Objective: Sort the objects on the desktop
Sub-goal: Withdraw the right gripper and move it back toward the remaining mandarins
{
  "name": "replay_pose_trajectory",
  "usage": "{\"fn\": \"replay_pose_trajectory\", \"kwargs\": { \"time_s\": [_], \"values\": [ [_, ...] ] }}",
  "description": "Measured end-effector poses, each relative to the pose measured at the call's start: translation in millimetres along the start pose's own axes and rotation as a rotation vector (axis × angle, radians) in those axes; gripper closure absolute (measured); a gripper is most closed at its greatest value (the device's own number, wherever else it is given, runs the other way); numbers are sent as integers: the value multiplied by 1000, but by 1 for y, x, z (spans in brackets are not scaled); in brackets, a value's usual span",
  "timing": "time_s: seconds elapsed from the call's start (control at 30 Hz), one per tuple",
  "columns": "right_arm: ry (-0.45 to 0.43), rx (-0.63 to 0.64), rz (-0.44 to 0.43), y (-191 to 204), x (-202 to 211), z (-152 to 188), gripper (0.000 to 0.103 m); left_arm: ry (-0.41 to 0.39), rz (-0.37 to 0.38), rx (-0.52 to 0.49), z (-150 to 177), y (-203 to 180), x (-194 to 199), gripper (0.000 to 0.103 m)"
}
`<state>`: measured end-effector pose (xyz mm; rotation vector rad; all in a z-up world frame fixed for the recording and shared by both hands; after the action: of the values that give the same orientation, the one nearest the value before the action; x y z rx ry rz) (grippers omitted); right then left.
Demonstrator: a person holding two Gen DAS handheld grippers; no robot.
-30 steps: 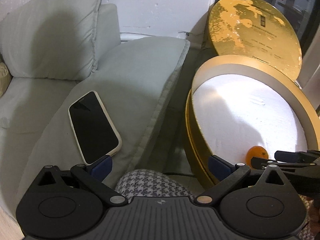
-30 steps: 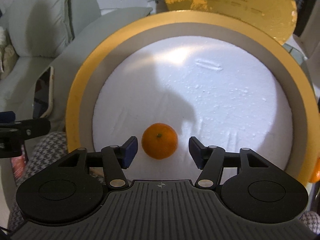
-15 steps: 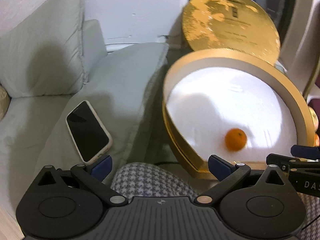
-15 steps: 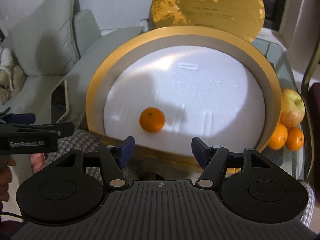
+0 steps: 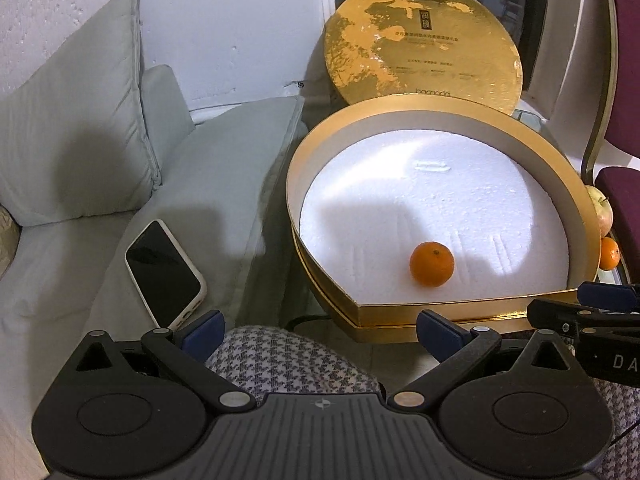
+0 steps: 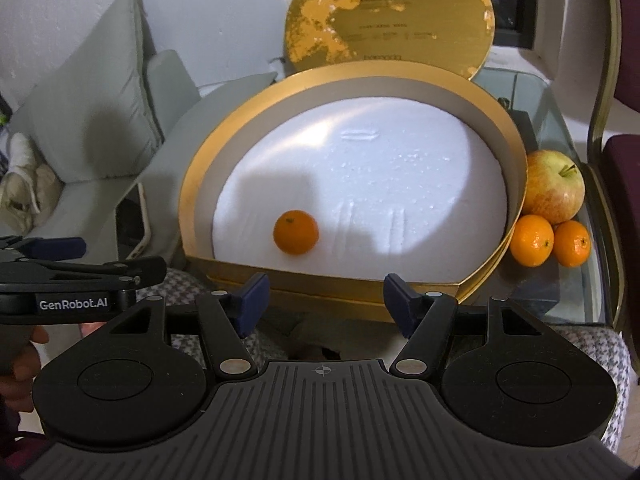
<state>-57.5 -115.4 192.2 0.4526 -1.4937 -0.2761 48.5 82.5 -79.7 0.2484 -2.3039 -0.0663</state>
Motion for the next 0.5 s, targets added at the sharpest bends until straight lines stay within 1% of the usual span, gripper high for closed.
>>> {"fn": "replay_pose_trajectory", "kwargs": {
  "time_s": [0.1,0.23,0.5],
  "values": [
    [-8,-5,-8,0,2,0,32,-2,-1,-8,0,-2,2,1],
    [-10,0,-11,0,3,1,32,5,-1,-17,0,-4,0,1],
    [-5,-15,-8,-7,6,4,31,13,21,-59,3,-18,-1,1]
  ]
}}
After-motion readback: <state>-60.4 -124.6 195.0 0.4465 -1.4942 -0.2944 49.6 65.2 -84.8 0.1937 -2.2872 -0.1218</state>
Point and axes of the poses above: each gripper's, at about its wrist camera, not at the fingertips, and x roughly against the way its jaws point, y to its left, z to its underside, the point moved 10 cm from there along -x, roughly the way its jaws point, and after that the axes turned 7 degrees about -y, right-handed, at the moved point
